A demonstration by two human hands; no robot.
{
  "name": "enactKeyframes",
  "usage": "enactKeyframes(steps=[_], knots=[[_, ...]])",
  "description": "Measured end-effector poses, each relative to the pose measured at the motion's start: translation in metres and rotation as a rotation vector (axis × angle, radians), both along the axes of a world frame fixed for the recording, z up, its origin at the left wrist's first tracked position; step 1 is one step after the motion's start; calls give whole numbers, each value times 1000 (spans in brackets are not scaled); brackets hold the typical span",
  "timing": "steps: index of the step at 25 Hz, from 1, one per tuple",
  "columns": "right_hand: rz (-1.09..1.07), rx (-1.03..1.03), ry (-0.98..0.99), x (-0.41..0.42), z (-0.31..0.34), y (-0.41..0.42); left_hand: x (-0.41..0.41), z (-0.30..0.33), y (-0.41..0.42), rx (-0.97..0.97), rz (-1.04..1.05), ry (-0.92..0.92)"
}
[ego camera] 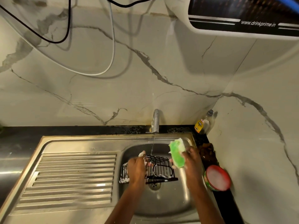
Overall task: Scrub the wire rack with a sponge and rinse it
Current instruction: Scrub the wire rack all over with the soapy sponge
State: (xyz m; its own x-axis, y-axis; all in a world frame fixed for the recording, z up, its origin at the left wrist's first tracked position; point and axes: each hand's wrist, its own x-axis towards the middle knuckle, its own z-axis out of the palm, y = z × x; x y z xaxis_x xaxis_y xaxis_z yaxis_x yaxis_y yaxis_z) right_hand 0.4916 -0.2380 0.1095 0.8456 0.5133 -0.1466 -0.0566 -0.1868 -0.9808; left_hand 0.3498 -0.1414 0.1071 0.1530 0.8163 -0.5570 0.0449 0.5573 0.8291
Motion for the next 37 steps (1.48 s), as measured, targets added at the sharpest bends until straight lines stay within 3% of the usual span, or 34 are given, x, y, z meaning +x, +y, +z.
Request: enactKeyframes(steps=[4, 12, 14, 17, 20, 22, 24, 26, 30, 31, 34, 35, 37], knots=[[-96, -170, -301, -2, 8, -10, -9, -5, 8, 50, 73, -24], [338, -84, -1242, -72, 2, 9, 4, 1, 2, 2, -37, -60], [221, -168, -1209, -49, -8, 0, 8, 1, 2, -16, -12, -11], [58, -250, -983, -48, -5, 2, 11, 1, -4, 45, -37, 35], [274, -139, -1182, -76, -2, 12, 10, -13, -6, 118, -59, -32], [246, -125, -1188, -53, -7, 4, 12, -8, -10, 133, -41, -54], [64, -241, -998, -29, -10, -3, 15, 2, -17, 171, -13, -72], [37, -253, -867, -45, -7, 2, 15, 5, -19, 222, 19, -81], [284, -87, -1130, -67, -6, 4, 10, 2, -13, 220, 47, -92], [251, -102, -1136, -54, -9, -1, 11, 5, -13, 189, 62, -99], [77, -204, -869, -34, -11, -6, 15, 5, -15, 169, 86, -105], [103, -194, -866, -47, -7, -4, 15, 2, -14, 170, 90, -97], [262, -96, -1055, -84, -4, -5, 14, -4, -10, 140, 67, -102]])
